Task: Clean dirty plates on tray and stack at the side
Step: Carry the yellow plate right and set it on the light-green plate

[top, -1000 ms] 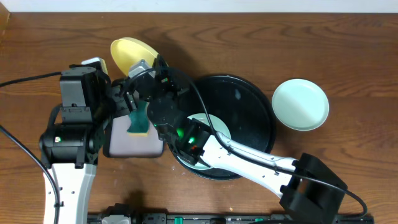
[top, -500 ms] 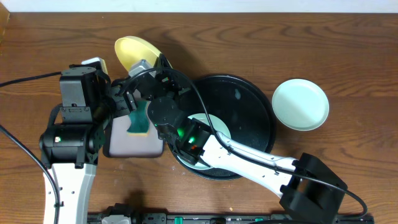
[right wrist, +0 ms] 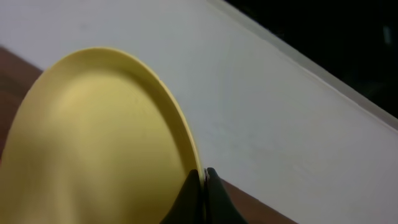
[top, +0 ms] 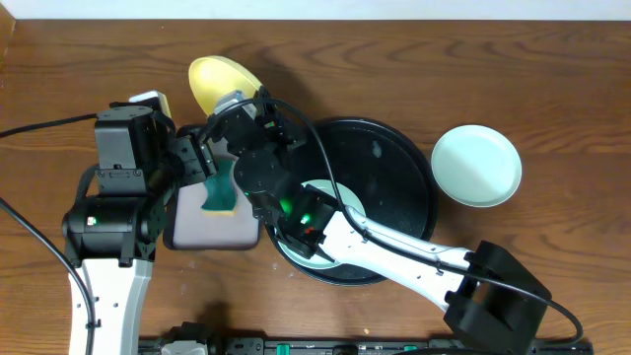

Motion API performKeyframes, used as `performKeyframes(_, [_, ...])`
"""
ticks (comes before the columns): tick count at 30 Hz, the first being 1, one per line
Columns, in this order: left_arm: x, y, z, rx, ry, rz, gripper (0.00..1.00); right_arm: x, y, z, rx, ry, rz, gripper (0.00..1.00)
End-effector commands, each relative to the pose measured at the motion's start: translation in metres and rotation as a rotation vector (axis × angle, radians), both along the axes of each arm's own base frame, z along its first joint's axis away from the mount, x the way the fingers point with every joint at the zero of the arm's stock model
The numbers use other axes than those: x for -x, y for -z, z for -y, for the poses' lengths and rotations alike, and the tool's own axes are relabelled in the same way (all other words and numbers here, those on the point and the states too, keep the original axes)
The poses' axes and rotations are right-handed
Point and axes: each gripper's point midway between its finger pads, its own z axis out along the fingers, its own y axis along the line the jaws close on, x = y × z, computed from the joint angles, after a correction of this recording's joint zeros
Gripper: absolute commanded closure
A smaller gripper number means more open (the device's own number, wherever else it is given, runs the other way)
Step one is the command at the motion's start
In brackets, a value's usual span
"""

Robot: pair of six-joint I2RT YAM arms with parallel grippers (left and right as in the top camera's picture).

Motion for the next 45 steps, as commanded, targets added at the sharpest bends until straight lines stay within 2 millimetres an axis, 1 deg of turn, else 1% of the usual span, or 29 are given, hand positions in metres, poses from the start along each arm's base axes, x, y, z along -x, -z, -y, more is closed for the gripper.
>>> performKeyframes(1, [-0.002, -0.008, -0.004, -0.015, -0.015, 0.018, 0.20, -0.002, 0.002, -0.004, -0.018, -0.023, -0.023, 0.99])
performKeyframes(2, [-0.002, -0.008, -0.004, -0.015, -0.014, 0.018, 0.20, -0.003, 0.004, -0.002, -0.035, -0.017, -0.035, 0.99])
performKeyframes(5, [-0.002, -0.008, -0.004, -0.015, -0.015, 0.018, 0.20, -0.009, 0.014, 0.005, -0.158, 0.012, -0.090, 0.99])
performKeyframes(7, [-0.002, -0.008, -0.004, -0.015, -0.015, 0.018, 0.20, -0.012, 0.025, 0.006, -0.201, 0.005, -0.137, 0.99])
performKeyframes(11, [-0.002, -0.008, -0.004, -0.015, -0.014, 0.018, 0.20, -0.015, 0.052, -0.002, -0.291, -0.080, -0.290, 0.99])
performKeyframes(13, [-0.002, -0.008, -0.004, -0.015, -0.015, 0.018, 0.20, -0.016, 0.065, 0.003, -0.361, -0.079, -0.378, 0.99])
performKeyframes(16, [-0.002, -0.008, -0.004, -0.015, -0.015, 0.018, 0.20, -0.020, 0.080, 0.023, -0.451, -0.009, -0.482, 0.99])
performKeyframes(19, [-0.002, -0.008, -0.004, -0.015, -0.015, 0.018, 0.20, -0.022, 0.086, 0.045, -0.507, 0.048, -0.566, 0.99])
performKeyframes(24, [-0.002, -0.008, -0.004, -0.015, -0.015, 0.018, 0.20, -0.023, 0.082, 0.069, -0.542, 0.002, -0.703, 0.99])
performKeyframes(26, [-0.002, -0.008, -0.004, -0.015, -0.015, 0.018, 0.20, -0.025, 0.077, 0.085, -0.568, -0.015, -0.757, 0.99])
performKeyframes(27, [-0.002, -0.008, -0.004, -0.015, -0.015, 0.018, 0.20, -0.027, 0.074, 0.098, -0.586, -0.019, -0.789, 0.99])
performKeyframes(28, [-0.002, -0.008, -0.004, -0.015, -0.015, 0.018, 0.20, -0.028, 0.072, 0.105, -0.596, -0.018, -0.807, 0.99])
performKeyframes(29, [-0.002, -0.008, -0.004, -0.015, -0.015, 0.018, 0.20, -0.029, 0.071, 0.121, -0.611, -0.007, -0.835, 0.99])
performKeyframes(30, [-0.002, -0.008, -0.004, -0.015, -0.015, 0.018, 0.20, -0.029, 0.071, 0.131, -0.619, 0.007, -0.852, 0.99])
performKeyframes(32, [-0.002, -0.008, -0.004, -0.015, -0.015, 0.018, 0.20, -0.029, 0.074, 0.165, -0.633, 0.073, -0.901, 0.99])
performKeyframes(38, [-0.002, -0.008, -0.004, -0.015, -0.015, 0.018, 0.20, -0.014, 0.099, 0.286, -0.647, 0.393, -1.033, 0.99])
performKeyframes(41, [-0.002, -0.008, -0.004, -0.015, -0.015, 0.018, 0.20, -0.007, 0.110, 0.341, -0.655, 0.525, -1.068, 0.99])
performKeyframes(45, [-0.002, -0.008, -0.004, -0.015, -0.015, 0.018, 0.20, 0.005, 0.120, 0.404, -0.682, 0.666, -1.084, 0.99])
